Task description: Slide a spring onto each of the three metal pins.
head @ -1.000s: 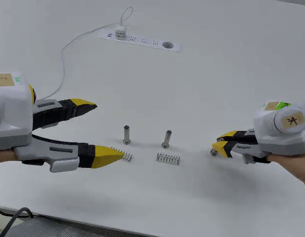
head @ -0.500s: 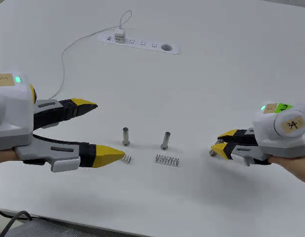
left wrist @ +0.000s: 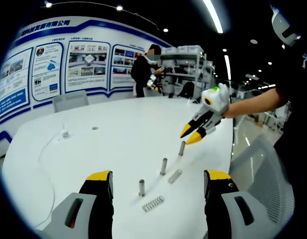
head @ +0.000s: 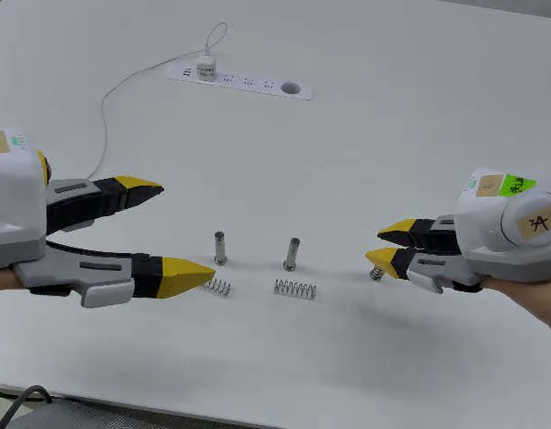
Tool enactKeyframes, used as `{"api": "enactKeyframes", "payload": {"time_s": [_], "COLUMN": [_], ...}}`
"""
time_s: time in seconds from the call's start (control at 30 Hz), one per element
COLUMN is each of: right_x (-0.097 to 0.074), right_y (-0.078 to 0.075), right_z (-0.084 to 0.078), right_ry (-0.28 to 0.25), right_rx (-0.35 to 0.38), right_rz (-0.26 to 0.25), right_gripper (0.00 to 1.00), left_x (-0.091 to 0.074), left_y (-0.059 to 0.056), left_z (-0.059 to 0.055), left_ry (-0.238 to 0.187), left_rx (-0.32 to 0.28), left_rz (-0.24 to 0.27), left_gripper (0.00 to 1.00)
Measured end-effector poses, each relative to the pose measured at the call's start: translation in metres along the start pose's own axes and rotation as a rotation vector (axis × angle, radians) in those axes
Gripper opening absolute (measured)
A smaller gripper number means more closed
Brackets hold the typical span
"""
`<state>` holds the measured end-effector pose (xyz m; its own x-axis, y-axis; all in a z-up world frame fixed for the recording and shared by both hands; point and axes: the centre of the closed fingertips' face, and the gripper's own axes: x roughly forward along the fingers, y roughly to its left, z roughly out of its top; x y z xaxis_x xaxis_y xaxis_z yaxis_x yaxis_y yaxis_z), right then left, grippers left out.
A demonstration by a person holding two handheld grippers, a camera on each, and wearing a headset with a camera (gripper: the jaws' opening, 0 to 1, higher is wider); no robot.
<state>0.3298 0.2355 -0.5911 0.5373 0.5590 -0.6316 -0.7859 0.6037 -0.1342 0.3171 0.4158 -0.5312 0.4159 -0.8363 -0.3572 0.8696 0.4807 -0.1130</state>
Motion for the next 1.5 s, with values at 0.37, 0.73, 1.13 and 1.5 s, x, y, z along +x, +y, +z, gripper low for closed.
{"api": "enactKeyframes", "payload": {"time_s": [0.37, 0.73, 1.13, 1.5], "right_x": [0.029, 0.061, 0.079, 0.079], "right_y": [0.045, 0.058, 0.056, 0.064], "right_z": [-0.007, -0.024, -0.034, -0.035], "right_ry": [0.035, 0.1, 0.158, 0.159], "right_rx": [-0.039, -0.069, -0.058, -0.029], "right_rz": [0.13, 0.18, 0.186, 0.243], "right_gripper": [0.18, 0.16, 0.15, 0.12], "left_x": [0.002, 0.0, -0.006, 0.001], "left_y": [0.004, 0.007, 0.016, 0.012], "left_z": [-0.002, -0.011, -0.02, -0.024], "left_ry": [0.006, 0.03, 0.053, 0.068], "left_rx": [-0.003, -0.022, -0.035, -0.043], "left_rz": [0.002, 0.015, 0.041, 0.025], "left_gripper": [0.76, 0.75, 0.75, 0.74]}}
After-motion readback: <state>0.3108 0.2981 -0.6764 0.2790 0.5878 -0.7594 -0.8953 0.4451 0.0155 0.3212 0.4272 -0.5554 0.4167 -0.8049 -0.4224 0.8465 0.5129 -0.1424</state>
